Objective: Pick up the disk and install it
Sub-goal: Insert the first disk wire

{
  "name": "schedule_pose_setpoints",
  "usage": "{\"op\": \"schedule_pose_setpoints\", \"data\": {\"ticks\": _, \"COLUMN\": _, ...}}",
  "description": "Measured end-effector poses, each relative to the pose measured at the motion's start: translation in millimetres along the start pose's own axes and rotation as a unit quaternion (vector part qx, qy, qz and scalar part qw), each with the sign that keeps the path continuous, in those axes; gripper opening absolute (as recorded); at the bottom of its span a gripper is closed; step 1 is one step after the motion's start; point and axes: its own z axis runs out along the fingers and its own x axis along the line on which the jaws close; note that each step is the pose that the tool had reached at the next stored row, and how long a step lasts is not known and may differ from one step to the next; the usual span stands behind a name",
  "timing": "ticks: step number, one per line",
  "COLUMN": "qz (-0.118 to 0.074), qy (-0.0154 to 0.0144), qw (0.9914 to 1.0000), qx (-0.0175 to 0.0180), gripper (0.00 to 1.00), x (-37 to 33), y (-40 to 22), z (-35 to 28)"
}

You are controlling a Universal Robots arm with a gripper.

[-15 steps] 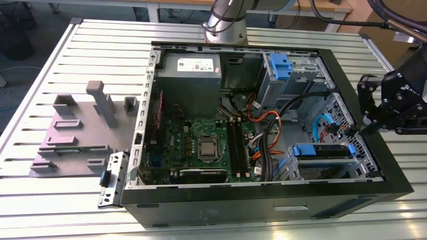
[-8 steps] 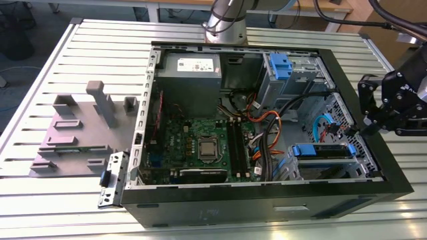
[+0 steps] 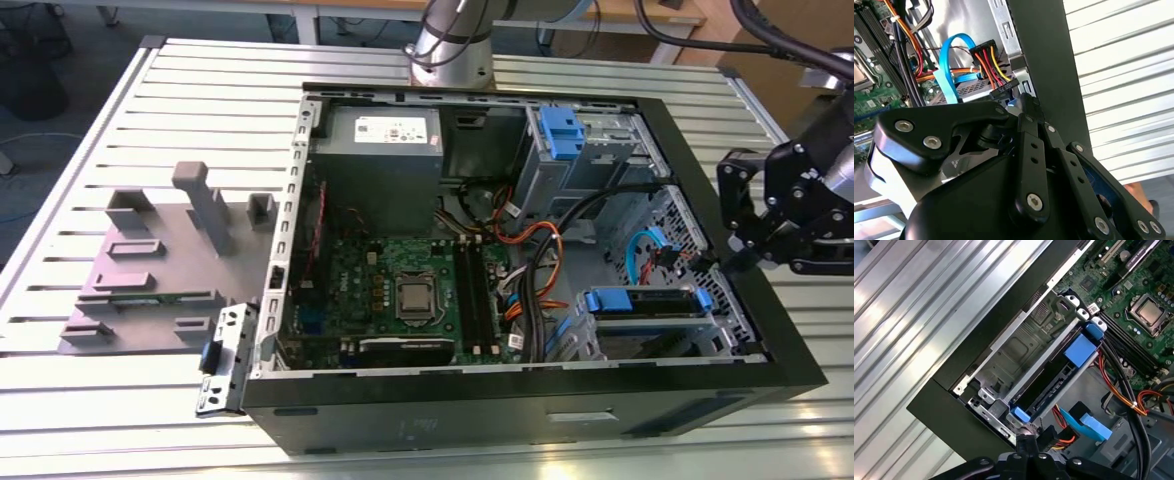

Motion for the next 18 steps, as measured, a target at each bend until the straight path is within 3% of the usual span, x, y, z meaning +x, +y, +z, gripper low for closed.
{"op": "schedule_pose_setpoints", "data": {"ticks": 10, "qz": 0.041, "qy": 0.0058, "qw": 0.99915, "qx": -0.0041, "gripper": 0.11, "x": 0.0, "y": 0.0, "z": 0.0}}
{"op": "schedule_pose_setpoints", "data": {"ticks": 18, "qz": 0.073, "qy": 0.0103, "qw": 0.99728, "qx": -0.0074, "gripper": 0.11, "x": 0.0, "y": 0.0, "z": 0.1}}
